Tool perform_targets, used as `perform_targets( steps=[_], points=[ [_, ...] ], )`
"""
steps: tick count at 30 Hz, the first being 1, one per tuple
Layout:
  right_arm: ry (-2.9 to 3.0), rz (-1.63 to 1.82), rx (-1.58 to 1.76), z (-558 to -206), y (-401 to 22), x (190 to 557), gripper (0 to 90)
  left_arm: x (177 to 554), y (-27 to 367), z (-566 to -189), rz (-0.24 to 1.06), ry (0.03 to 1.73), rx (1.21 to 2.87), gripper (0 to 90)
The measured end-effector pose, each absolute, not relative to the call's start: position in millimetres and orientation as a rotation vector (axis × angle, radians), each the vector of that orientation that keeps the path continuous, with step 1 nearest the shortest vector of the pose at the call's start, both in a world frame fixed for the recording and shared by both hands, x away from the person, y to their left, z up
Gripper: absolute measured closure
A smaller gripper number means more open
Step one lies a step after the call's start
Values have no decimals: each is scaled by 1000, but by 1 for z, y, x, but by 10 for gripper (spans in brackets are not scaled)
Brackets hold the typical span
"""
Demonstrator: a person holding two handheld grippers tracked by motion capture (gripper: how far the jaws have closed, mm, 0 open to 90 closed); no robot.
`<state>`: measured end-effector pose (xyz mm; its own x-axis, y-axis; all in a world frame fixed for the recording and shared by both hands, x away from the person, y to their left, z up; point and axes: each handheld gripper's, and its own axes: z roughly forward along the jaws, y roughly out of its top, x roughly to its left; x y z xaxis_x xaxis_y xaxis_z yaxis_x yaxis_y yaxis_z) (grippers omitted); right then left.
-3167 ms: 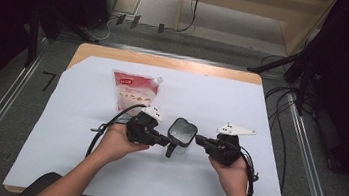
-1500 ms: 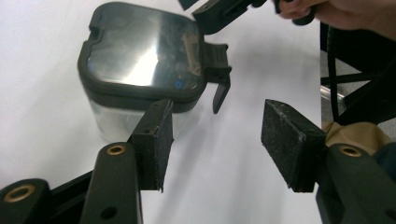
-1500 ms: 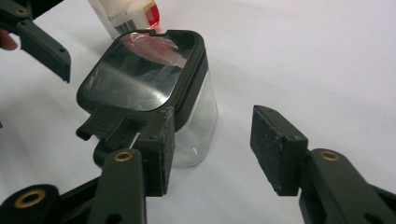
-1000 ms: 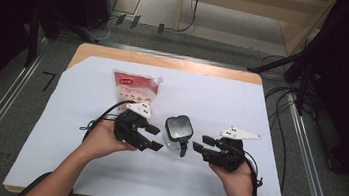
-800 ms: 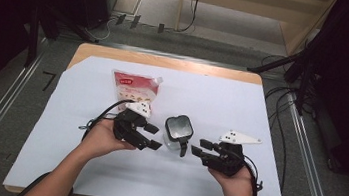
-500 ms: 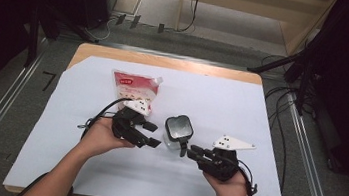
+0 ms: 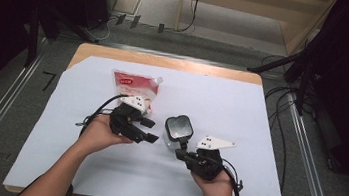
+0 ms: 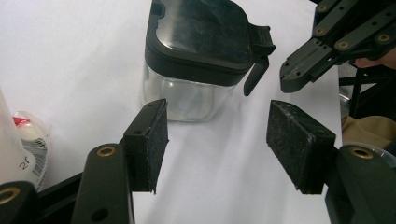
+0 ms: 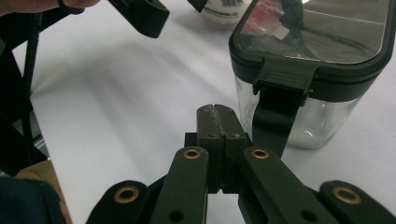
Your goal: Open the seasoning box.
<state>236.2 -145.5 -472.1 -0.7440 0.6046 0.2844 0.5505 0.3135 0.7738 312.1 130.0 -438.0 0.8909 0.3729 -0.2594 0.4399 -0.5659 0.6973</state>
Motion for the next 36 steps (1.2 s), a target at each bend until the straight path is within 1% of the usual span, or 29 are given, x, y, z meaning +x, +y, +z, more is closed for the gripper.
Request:
perform_targets(
  steps=[6,19,36],
  points=[
    [2505,1412,1131,-478,-143,241,900,312,130,-439,-104,575,2236,399],
    [2494,1393,1149,-479,-147,244,900,312,129,-439,-96,573,2243,391],
    [2442,1368,1243,-478,-176,258,900,311,126,-440,-85,555,2256,385]
  ],
)
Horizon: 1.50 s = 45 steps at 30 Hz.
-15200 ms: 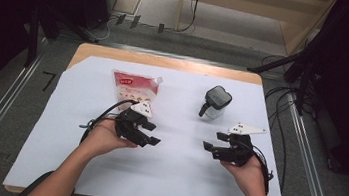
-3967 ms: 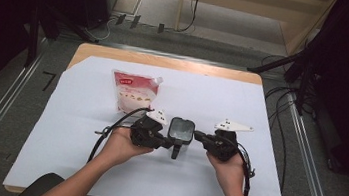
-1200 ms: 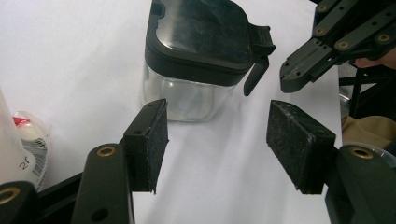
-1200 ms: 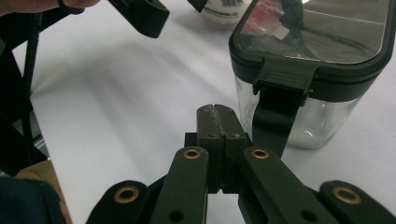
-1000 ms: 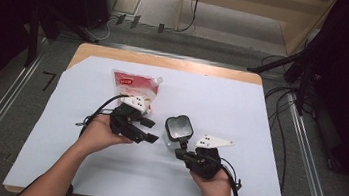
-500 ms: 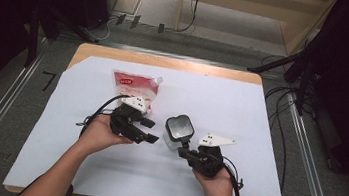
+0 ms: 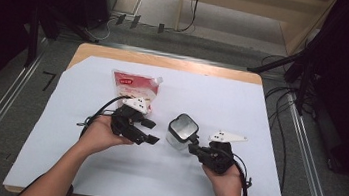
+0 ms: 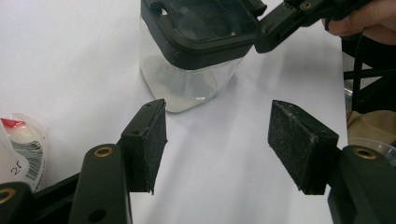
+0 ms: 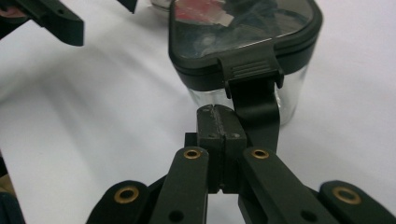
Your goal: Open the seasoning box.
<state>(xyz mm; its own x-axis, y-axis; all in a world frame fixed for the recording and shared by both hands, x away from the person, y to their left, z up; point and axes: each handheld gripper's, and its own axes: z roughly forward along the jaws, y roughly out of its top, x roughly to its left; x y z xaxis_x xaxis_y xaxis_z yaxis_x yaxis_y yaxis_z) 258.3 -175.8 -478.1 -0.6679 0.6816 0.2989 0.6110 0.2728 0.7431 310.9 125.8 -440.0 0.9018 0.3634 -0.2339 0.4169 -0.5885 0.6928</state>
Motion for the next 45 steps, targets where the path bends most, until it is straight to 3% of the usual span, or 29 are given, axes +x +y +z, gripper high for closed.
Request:
perform_targets(
  steps=[11,15,26,45],
  points=[
    [2410,1345,1288,-477,-191,270,900,311,125,-440,-75,554,2239,380],
    [2402,1331,1314,-477,-198,277,900,311,124,-439,0,539,2218,345],
    [2426,1289,1317,-477,-206,291,900,318,109,-446,-44,543,2249,351],
    [2460,1286,1319,-473,-215,316,900,341,75,-440,-84,547,2268,206]
  ],
)
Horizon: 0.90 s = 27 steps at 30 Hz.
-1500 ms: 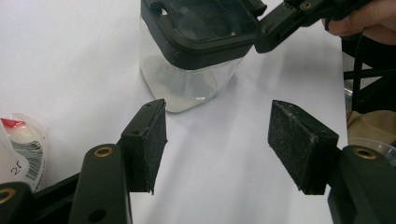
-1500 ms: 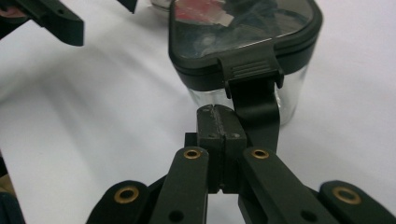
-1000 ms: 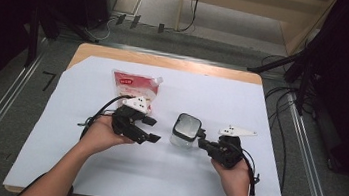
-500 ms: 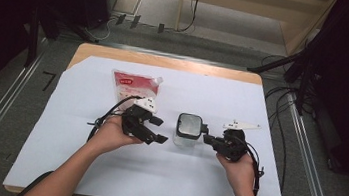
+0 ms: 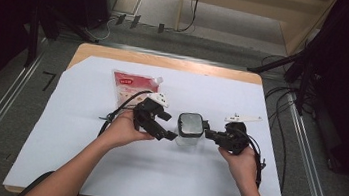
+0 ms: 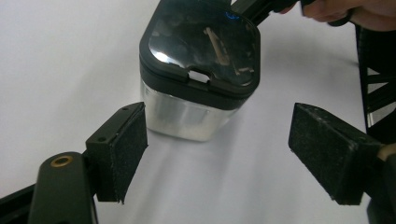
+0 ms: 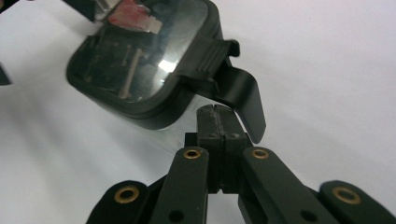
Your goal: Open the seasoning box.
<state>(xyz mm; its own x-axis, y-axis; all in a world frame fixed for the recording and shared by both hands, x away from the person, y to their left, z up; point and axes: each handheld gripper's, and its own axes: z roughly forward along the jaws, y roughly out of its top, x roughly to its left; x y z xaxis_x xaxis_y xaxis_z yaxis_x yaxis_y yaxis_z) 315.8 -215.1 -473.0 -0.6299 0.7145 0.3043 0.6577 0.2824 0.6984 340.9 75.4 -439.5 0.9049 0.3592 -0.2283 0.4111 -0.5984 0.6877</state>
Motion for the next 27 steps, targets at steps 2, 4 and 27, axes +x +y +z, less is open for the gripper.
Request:
perform_targets(
  steps=[2,4,27],
  points=[
    [2451,1278,1302,-466,-217,313,900,344,74,-439,-100,546,2261,218],
    [2439,1283,1303,-460,-219,314,900,348,71,-438,-101,545,2250,216],
    [2415,1248,1339,-470,-223,346,900,355,49,-455,-24,531,2268,106]
  ],
)
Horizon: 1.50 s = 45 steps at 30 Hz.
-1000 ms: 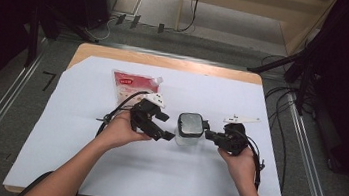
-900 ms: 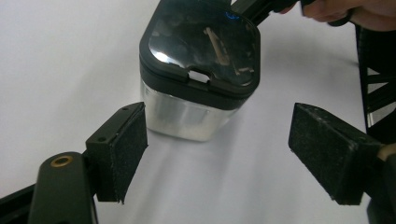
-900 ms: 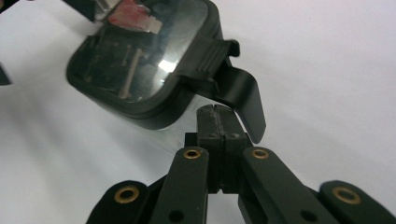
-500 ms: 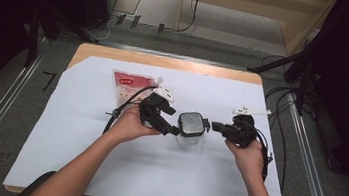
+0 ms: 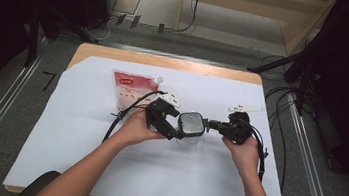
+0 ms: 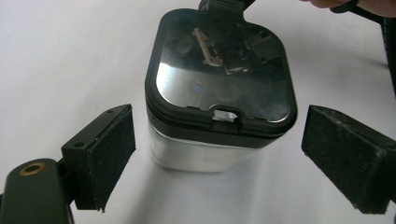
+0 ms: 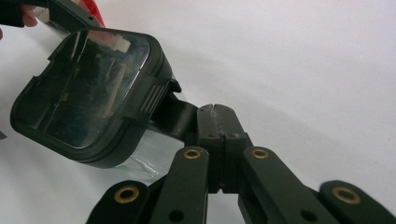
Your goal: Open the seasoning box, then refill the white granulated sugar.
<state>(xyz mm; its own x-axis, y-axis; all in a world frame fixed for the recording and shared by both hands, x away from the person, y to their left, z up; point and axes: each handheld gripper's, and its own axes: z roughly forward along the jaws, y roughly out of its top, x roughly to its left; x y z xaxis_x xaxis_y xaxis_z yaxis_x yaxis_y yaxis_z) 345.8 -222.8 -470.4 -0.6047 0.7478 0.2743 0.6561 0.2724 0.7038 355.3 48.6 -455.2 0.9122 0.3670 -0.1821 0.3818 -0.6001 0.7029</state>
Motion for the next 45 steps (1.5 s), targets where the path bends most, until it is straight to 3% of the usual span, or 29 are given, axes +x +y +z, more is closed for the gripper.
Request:
perform_targets(
  steps=[15,29,45],
  points=[
    [2409,1251,1365,-473,-222,346,900,359,33,-473,-54,509,2284,94],
    [2409,1247,1365,-474,-222,345,900,354,29,-469,67,457,2314,159],
    [2435,1239,1347,-475,-217,344,900,351,32,-461,90,423,2340,174]
  ],
)
